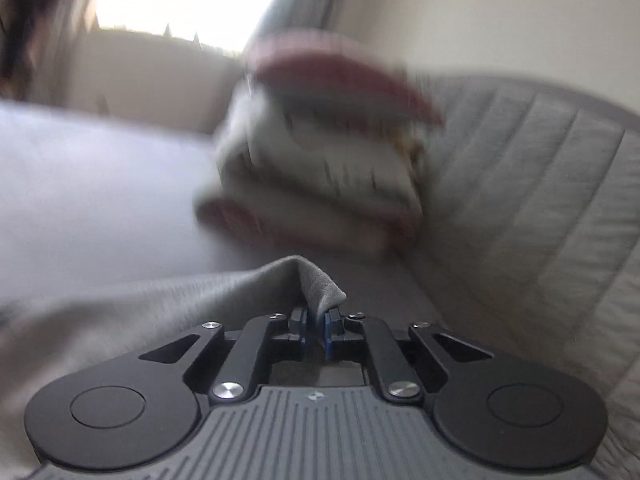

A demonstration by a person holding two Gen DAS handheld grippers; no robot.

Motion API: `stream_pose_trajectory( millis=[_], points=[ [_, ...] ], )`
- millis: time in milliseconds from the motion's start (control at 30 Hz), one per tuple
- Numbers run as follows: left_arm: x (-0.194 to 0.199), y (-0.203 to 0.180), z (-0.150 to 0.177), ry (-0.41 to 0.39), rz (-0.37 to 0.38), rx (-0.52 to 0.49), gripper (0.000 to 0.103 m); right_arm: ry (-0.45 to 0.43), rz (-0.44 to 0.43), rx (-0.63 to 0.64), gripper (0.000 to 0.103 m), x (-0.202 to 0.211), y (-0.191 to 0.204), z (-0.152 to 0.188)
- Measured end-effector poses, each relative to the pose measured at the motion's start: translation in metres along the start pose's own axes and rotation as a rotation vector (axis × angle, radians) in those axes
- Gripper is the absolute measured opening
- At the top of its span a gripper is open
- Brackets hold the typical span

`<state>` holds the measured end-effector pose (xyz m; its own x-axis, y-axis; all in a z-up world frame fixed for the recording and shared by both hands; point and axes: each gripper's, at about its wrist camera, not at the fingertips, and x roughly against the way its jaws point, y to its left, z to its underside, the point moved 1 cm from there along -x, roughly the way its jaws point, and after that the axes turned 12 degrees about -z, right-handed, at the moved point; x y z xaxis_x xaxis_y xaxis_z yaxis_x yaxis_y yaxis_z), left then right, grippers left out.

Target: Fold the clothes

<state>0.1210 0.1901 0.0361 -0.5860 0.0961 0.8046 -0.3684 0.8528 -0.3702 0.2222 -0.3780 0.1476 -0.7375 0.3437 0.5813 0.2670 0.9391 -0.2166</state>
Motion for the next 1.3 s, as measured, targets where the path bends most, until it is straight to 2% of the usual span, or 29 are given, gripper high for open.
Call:
stream_pose_trajectory(
  millis=[33,100,133,200,333,433,533,567,600,667,700,733,900,1033,1133,1233,1300],
  points=[
    [-0.001,0.0,-0.001,-0.005,-0.005,-0.005,0.078,0.049,-0.014,-0.071,0.009,-0.012,-0.011,0.017],
    [-0.001,0.001,-0.004,-0.024,-0.02,-0.012,0.078,0.071,-0.072,-0.217,0.02,-0.015,-0.028,0.05],
    [-0.001,0.001,-0.005,-0.037,-0.026,-0.018,0.079,0.076,-0.106,-0.286,0.021,-0.011,-0.037,0.066],
    [-0.003,0.0,-0.007,-0.065,-0.041,-0.038,0.08,0.116,-0.199,-0.42,0.032,0.002,-0.05,0.096],
    [-0.014,-0.013,-0.005,-0.093,-0.041,-0.119,0.082,0.165,-0.408,-0.699,0.043,0.047,-0.07,0.141],
    [-0.025,-0.025,0.0,-0.11,-0.076,-0.221,0.082,0.153,-0.522,-0.721,0.045,0.085,-0.063,0.156],
    [-0.032,-0.024,0.001,-0.13,-0.108,-0.239,0.073,0.074,-0.607,-0.695,0.059,0.108,-0.054,0.164],
    [-0.031,-0.022,0.0,-0.13,-0.099,-0.221,0.07,0.063,-0.613,-0.68,0.064,0.107,-0.052,0.168],
    [-0.03,-0.022,0.0,-0.134,-0.093,-0.222,0.061,0.06,-0.612,-0.663,0.065,0.103,-0.05,0.171],
    [-0.027,-0.027,0.002,-0.148,-0.091,-0.263,0.044,0.118,-0.589,-0.663,0.065,0.085,-0.052,0.177],
    [-0.025,-0.03,0.0,-0.152,-0.083,-0.272,0.023,0.131,-0.575,-0.678,0.065,0.078,-0.056,0.178],
    [-0.023,-0.031,-0.003,-0.15,-0.064,-0.259,0.014,0.135,-0.56,-0.698,0.065,0.071,-0.062,0.179],
    [-0.014,-0.026,-0.024,-0.168,-0.022,-0.198,0.013,0.104,-0.476,-0.735,0.065,0.039,-0.086,0.171],
    [-0.013,-0.016,-0.042,-0.162,0.031,-0.14,0.013,0.1,-0.311,-0.611,0.065,0.004,-0.092,0.153],
    [-0.009,-0.009,-0.051,-0.155,0.057,-0.123,0.013,0.081,-0.36,-0.598,0.064,-0.014,-0.104,0.136],
    [-0.003,-0.006,-0.057,-0.175,0.061,-0.132,0.013,-0.019,-0.383,-0.552,0.065,-0.013,-0.117,0.108],
    [-0.004,-0.005,-0.056,-0.179,0.057,-0.134,0.013,-0.034,-0.38,-0.509,0.07,-0.022,-0.121,0.086]
  ],
)
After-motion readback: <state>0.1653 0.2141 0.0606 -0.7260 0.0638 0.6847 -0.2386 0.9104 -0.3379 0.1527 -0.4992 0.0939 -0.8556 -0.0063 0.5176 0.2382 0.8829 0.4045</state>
